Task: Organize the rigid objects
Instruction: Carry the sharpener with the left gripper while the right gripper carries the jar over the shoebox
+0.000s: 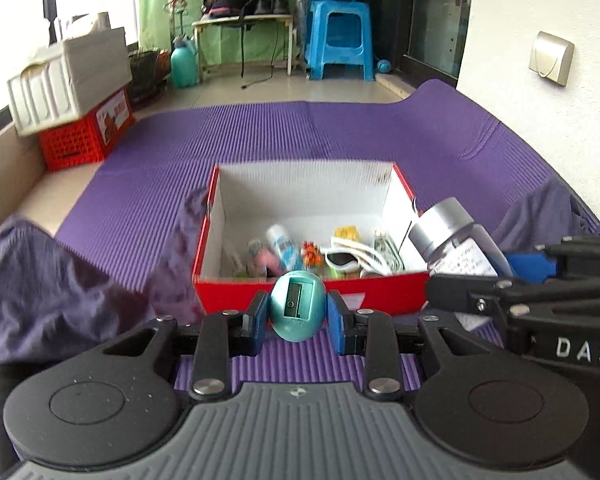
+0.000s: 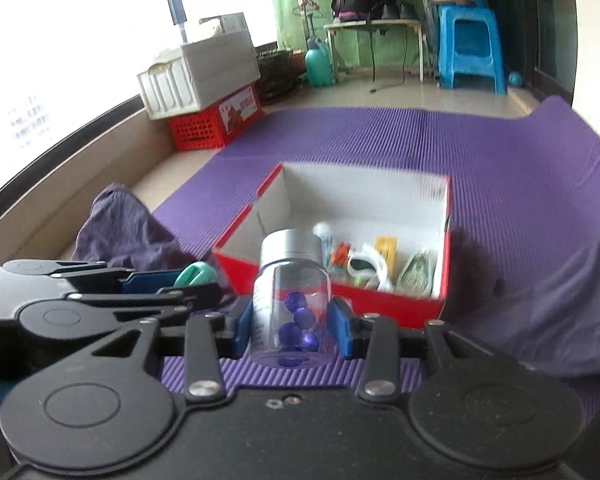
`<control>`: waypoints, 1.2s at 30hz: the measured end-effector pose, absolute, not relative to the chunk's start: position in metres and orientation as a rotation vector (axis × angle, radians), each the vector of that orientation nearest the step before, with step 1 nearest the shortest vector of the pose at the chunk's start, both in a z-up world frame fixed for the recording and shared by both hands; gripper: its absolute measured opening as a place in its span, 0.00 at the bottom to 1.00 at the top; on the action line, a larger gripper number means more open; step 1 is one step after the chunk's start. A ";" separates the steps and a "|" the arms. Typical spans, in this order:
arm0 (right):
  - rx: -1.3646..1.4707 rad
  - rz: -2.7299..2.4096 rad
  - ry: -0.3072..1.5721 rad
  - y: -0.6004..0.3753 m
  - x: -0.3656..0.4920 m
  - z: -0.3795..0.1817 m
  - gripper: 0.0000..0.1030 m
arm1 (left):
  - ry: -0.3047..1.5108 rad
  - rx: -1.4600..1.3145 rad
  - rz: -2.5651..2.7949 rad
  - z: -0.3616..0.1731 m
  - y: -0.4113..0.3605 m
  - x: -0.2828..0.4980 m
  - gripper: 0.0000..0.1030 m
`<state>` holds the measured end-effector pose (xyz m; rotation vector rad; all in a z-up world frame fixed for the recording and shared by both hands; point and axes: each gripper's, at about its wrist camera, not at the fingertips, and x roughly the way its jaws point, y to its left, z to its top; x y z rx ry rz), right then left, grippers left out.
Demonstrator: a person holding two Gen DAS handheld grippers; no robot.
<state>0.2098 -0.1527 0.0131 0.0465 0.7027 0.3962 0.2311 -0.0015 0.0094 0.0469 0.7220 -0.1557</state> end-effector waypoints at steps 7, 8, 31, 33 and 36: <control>0.014 0.367 0.670 -0.156 0.239 0.022 0.38 | 0.703 0.092 -0.154 0.020 -0.004 0.261 0.29; 0.010 0.363 0.669 -0.157 0.244 0.022 0.38 | 0.702 0.098 -0.154 0.020 -0.004 0.265 0.29; 0.005 0.227 0.785 -0.160 0.373 -0.042 0.38 | 0.813 0.160 -0.090 -0.045 0.009 0.392 0.29; 0.001 0.220 0.802 -0.158 0.380 -0.052 0.38 | 0.825 0.160 -0.090 -0.053 0.009 0.400 0.29; -0.004 0.214 0.827 -0.156 0.388 -0.064 0.38 | 0.851 0.152 -0.093 -0.066 0.008 0.410 0.29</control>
